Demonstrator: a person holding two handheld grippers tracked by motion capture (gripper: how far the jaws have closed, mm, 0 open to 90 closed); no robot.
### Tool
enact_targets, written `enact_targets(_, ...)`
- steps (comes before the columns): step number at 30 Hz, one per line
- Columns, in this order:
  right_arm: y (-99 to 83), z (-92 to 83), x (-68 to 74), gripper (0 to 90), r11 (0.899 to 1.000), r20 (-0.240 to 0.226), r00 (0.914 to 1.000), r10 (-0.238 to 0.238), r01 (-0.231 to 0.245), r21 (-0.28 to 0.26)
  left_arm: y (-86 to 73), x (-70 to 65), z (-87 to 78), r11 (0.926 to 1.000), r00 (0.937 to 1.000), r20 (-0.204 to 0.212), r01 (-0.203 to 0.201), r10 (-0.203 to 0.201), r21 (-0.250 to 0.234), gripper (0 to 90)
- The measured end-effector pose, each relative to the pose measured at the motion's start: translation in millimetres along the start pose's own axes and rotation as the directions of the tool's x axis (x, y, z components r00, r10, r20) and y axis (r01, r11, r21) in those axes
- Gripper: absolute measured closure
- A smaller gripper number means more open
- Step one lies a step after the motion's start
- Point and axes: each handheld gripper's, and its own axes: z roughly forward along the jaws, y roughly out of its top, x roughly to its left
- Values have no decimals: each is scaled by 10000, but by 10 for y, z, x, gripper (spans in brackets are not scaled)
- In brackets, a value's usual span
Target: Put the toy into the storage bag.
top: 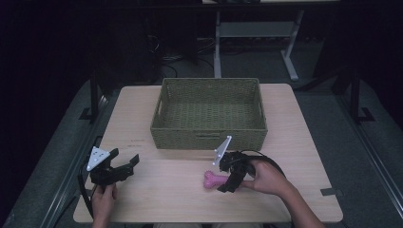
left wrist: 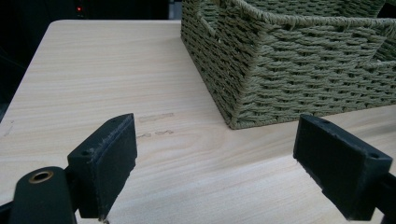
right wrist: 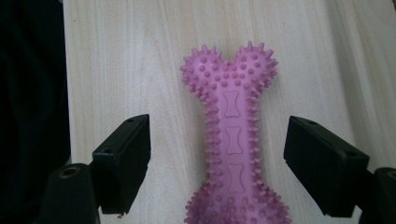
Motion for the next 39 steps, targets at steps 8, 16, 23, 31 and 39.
enact_targets(8,36,51,20,282,9993,304,9993,-205,196,319,0,6,-9,10000,10000,-6,43,-43,-40,130)
enact_targets(16,62,90,29,332,9975,557,9977,-394,360,610,0,4,-10,10000,10000,2,38,-38,-40,130)
enact_targets(23,75,160,23,375,9948,670,9964,-513,450,913,0,8,-14,10000,10000,-13,54,-55,-61,130)
enact_targets(31,59,188,4,432,9932,652,9967,-477,404,1088,0,12,-15,10000,10000,-19,56,-56,-43,130)
enact_targets(39,51,218,4,488,9911,685,9960,-576,488,1239,1,16,-19,10000,10000,-20,57,-57,-57,130)
